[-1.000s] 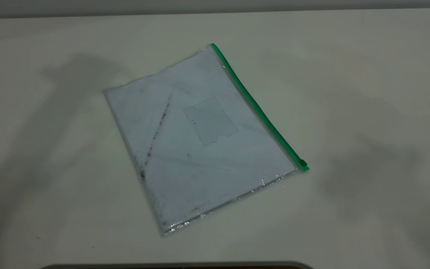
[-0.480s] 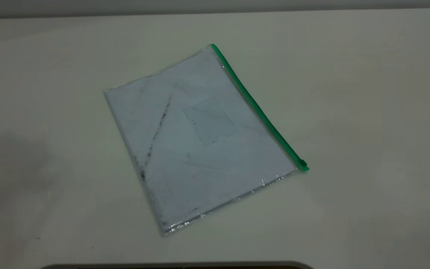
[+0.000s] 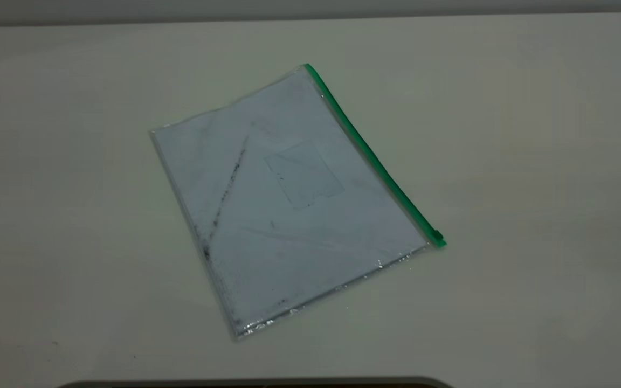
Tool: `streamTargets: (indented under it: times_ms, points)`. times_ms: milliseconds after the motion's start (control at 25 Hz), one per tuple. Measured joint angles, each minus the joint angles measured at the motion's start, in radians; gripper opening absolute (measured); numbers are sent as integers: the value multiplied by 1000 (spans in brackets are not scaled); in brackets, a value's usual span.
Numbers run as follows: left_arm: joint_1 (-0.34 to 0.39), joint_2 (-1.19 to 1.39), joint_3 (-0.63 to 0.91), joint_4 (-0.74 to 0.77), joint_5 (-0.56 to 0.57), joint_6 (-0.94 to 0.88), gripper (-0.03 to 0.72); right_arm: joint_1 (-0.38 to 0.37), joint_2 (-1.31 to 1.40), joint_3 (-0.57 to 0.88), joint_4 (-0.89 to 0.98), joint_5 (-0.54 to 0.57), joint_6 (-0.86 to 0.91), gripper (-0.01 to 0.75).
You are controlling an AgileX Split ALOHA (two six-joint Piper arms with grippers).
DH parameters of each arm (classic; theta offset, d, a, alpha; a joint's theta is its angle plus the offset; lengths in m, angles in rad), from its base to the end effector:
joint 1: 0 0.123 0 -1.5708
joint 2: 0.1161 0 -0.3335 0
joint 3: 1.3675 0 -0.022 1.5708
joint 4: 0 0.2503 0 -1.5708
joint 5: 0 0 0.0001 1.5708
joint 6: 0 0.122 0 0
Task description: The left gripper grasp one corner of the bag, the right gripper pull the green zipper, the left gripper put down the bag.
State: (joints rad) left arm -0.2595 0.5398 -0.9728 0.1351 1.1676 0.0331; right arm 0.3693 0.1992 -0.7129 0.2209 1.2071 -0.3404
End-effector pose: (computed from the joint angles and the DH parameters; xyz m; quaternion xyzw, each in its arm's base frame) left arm 0.0413 0.0047 0.3971 0.1263 0.8843 0.0167 0.4492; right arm -0.0318 0.0145 0.3188 -0.3182 0.8211 0.1161 0.4594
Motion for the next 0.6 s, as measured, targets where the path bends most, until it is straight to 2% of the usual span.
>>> streamTargets:
  times_ms: [360, 600]
  points:
    - [0, -291, 319, -104, 0, 18, 590, 0, -168, 175, 0, -34, 5, 585]
    - [0, -376, 441, -167, 0, 55, 590, 0, -202, 225, -22, -47, 6, 585]
